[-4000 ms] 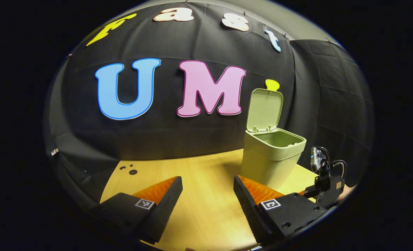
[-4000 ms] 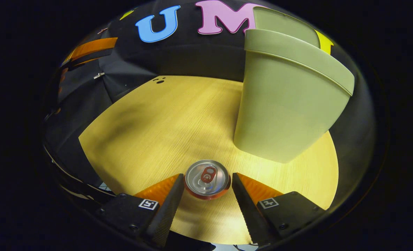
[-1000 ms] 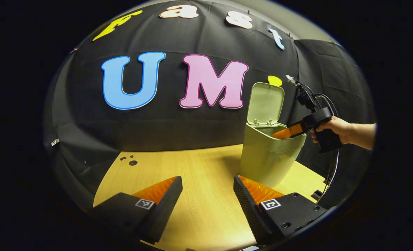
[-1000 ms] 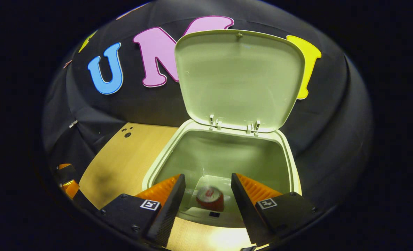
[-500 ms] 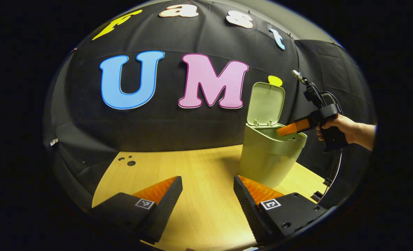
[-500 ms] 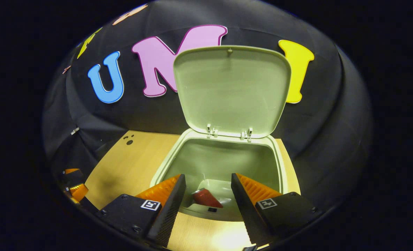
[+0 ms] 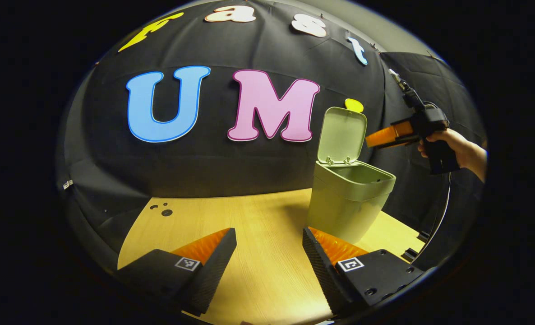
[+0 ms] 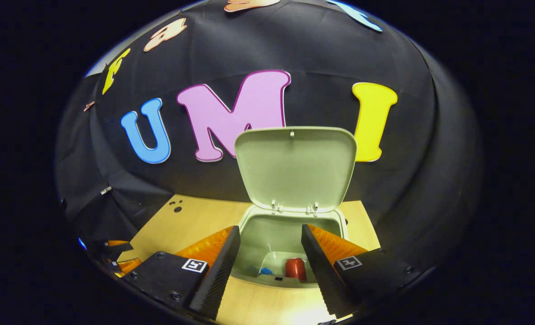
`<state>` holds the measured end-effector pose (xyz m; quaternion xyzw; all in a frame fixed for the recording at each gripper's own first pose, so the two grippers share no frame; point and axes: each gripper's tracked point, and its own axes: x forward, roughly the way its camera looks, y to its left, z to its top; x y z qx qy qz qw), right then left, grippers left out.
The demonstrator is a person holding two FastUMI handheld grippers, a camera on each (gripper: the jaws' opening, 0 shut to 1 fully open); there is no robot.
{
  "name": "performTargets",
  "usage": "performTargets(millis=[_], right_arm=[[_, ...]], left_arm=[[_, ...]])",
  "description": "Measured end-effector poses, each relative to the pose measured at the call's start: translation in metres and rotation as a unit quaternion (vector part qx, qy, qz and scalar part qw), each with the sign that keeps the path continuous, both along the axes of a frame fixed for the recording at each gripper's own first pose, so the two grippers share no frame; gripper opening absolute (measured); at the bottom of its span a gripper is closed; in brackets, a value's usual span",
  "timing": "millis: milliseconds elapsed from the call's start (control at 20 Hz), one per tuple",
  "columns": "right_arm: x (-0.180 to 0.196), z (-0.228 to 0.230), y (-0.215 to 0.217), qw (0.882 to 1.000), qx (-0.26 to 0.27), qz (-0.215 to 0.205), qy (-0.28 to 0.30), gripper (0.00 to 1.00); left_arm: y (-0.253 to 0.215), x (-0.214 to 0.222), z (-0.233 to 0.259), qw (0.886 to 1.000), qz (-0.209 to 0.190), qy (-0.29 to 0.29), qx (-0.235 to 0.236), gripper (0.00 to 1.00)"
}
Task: Press the lid of the desktop garbage bin to open it, pick up the crumpled paper on the desktop and throw it into the bin, then pick up the pop can on the desktop and drop it into the bin, and finally close the garbage bin lid.
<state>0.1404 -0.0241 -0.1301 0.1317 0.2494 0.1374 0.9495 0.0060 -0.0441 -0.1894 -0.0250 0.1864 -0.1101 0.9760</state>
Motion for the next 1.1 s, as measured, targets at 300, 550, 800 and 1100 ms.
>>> performTargets(millis=[300,550,800,1100], right_arm=[[0.031,0.073,-0.004,0.996,0.001,-0.026,-0.082,0.88],[0.065,0.107,-0.011,0.991,-0.009,-0.041,-0.124,0.88],[0.106,0.111,-0.015,0.99,-0.017,-0.058,-0.126,0.88],[0.141,0.092,-0.018,0.993,-0.011,-0.07,-0.099,0.88]], left_arm=[[0.002,-0.005,-0.001,1.0,0.002,-0.001,-0.001,0.95],[0.007,-0.009,-0.001,1.0,0.01,0.0,-0.003,0.95],[0.011,-0.013,-0.002,1.0,0.018,0.002,-0.004,0.95],[0.018,-0.017,-0.002,0.999,0.033,0.004,-0.005,0.95]])
